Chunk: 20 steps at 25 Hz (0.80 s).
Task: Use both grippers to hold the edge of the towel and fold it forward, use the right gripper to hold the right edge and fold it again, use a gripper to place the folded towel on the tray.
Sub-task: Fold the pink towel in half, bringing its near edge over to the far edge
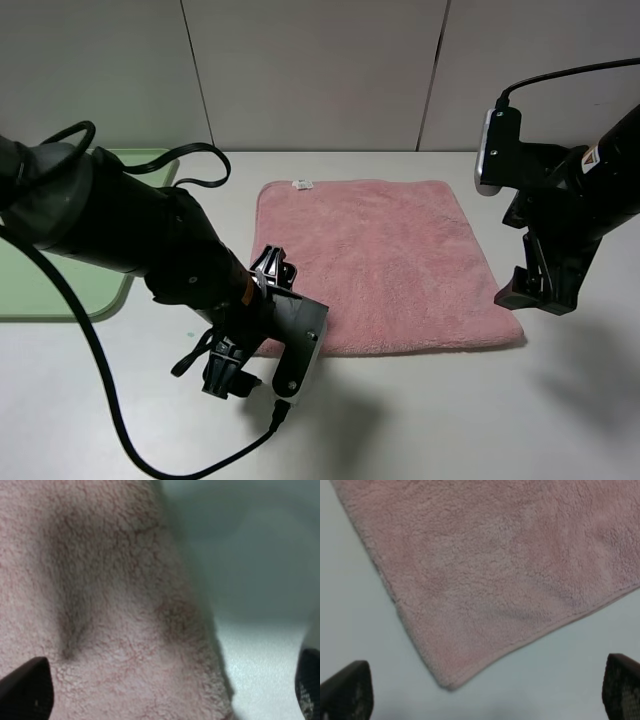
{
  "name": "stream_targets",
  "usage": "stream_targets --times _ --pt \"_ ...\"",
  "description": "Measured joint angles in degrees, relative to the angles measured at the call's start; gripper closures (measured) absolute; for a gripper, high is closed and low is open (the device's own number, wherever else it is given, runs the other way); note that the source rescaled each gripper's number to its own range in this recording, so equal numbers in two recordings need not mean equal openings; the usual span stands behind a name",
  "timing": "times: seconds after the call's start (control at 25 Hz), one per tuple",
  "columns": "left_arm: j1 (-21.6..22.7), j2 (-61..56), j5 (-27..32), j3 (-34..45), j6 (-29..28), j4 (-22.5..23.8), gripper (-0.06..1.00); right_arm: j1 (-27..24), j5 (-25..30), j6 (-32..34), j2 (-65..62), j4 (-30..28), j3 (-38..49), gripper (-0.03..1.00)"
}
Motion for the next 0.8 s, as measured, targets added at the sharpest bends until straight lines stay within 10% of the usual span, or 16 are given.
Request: stream_targets --times 0.8 --pt "0.08 0.11 -2.12 0.0 -0.35 1.15 -0.01 0.0 -0.32 0.21 0.0 0.47 0.0 -0.03"
